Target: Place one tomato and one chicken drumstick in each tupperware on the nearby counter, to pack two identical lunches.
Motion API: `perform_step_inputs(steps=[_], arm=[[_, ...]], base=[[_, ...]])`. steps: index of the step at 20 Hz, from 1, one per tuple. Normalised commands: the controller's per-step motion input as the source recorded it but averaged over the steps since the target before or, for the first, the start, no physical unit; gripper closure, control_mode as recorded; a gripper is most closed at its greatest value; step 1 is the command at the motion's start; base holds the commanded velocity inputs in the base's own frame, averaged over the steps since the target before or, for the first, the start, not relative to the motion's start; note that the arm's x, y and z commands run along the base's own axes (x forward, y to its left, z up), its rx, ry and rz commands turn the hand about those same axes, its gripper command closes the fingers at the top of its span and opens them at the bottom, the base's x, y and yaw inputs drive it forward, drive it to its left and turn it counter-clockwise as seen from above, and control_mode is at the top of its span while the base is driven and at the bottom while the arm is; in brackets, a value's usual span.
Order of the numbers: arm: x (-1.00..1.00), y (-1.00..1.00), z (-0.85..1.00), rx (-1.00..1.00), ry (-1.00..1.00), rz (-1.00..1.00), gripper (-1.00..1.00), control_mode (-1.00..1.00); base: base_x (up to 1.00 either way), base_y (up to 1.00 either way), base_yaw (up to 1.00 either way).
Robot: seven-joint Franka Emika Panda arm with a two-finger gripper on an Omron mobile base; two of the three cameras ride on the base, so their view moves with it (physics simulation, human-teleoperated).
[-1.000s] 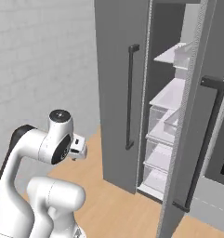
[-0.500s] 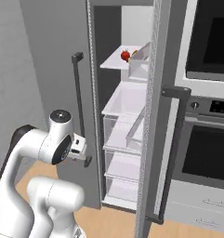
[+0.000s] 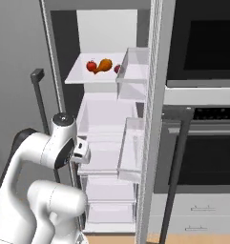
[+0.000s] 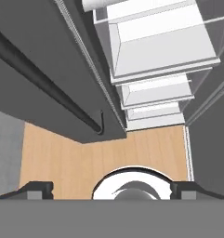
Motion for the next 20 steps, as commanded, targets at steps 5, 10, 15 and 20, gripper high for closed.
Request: perform_step_inputs(steps=[5, 10, 15, 20], arm=[[0.0, 0.0, 0.0, 0.0, 0.0, 0.0, -1.0, 1.0], [0.0, 0.0, 0.0, 0.0, 0.0, 0.0, -1.0, 1.0], [0.0, 0.0, 0.0, 0.0, 0.0, 0.0, -1.0, 1.0], [0.0, 0.0, 0.0, 0.0, 0.0, 0.0, -1.0, 1.0]], base=[[0.8, 0.08, -0.22], [0.49, -0.04, 0.09], [0.3, -0.08, 0.11], [0.41, -0.43, 0.07]])
